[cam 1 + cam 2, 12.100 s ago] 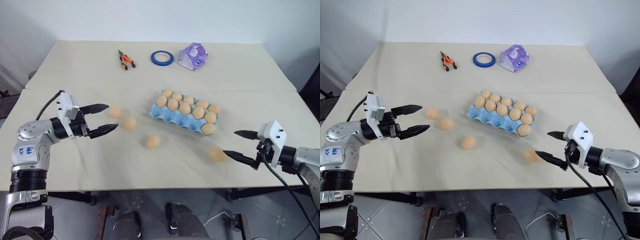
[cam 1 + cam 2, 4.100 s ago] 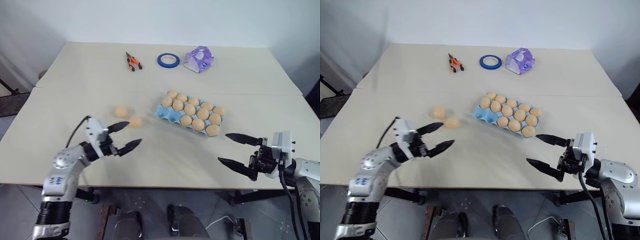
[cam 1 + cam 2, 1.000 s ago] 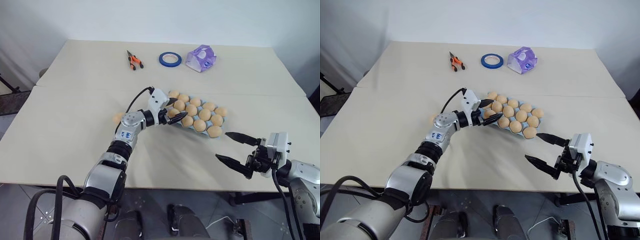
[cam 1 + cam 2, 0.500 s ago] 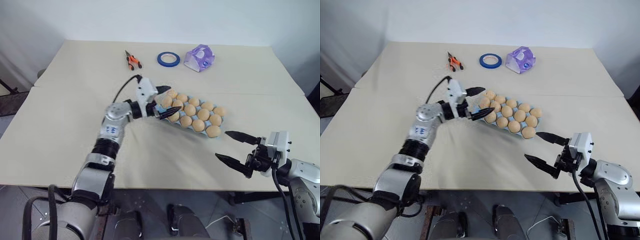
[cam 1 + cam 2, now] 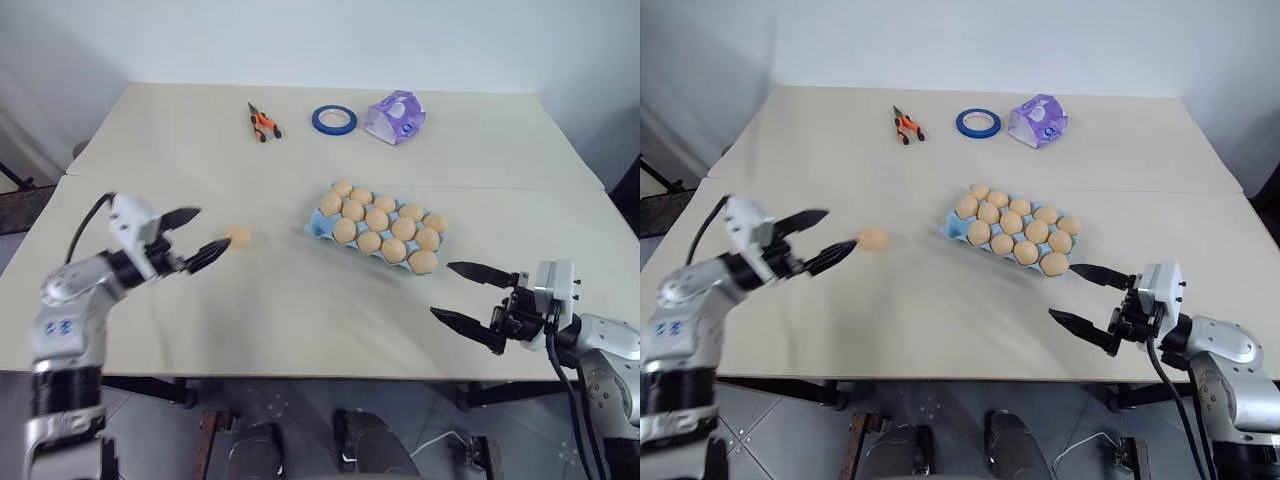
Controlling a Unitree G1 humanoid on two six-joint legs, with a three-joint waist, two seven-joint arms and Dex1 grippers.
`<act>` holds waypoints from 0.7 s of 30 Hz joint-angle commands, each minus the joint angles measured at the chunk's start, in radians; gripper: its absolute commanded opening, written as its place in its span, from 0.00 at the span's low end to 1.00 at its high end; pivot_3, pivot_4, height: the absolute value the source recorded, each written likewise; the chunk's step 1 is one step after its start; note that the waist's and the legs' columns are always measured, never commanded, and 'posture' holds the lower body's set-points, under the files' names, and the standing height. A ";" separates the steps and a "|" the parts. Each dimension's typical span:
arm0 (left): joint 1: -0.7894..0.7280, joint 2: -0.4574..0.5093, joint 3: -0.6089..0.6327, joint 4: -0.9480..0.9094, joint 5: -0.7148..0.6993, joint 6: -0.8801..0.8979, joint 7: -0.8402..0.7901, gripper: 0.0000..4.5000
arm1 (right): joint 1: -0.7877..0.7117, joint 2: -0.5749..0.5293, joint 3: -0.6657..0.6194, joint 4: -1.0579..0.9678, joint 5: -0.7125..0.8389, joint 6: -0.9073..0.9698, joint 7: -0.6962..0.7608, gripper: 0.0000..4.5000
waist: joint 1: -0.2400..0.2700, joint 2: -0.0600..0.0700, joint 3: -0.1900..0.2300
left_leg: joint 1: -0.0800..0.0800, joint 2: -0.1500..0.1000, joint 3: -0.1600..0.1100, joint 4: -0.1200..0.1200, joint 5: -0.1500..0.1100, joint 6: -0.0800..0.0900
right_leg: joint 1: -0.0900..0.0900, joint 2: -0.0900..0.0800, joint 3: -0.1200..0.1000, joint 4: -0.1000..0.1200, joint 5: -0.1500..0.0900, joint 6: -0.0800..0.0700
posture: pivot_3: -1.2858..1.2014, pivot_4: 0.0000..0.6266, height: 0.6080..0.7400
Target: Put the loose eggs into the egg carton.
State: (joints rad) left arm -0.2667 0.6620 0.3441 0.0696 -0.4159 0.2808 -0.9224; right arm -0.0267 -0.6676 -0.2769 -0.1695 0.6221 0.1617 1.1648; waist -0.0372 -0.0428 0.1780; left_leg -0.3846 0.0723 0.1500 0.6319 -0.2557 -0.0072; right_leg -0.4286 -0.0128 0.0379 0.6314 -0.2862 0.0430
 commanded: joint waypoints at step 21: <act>-0.262 -0.055 -0.132 0.367 0.117 -0.213 0.025 0.99 | -0.113 -0.007 0.035 0.079 -0.015 0.002 0.041 1.00 | 0.007 0.000 0.000 | -0.002 -0.005 0.000 -0.003 0.000 0.002 | 0.000 -0.006 -0.004 -0.003 0.001 0.001 | 0.52 0.24 1.00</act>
State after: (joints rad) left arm -0.4950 0.6121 0.2315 0.3851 -0.3314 0.1197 -0.9059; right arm -0.1370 -0.6680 -0.2282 -0.0749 0.5996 0.1743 1.2044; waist -0.0300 -0.0433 0.1777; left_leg -0.3868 0.0676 0.1497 0.6295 -0.2553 -0.0044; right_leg -0.4287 -0.0187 0.0344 0.6282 -0.2852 0.0446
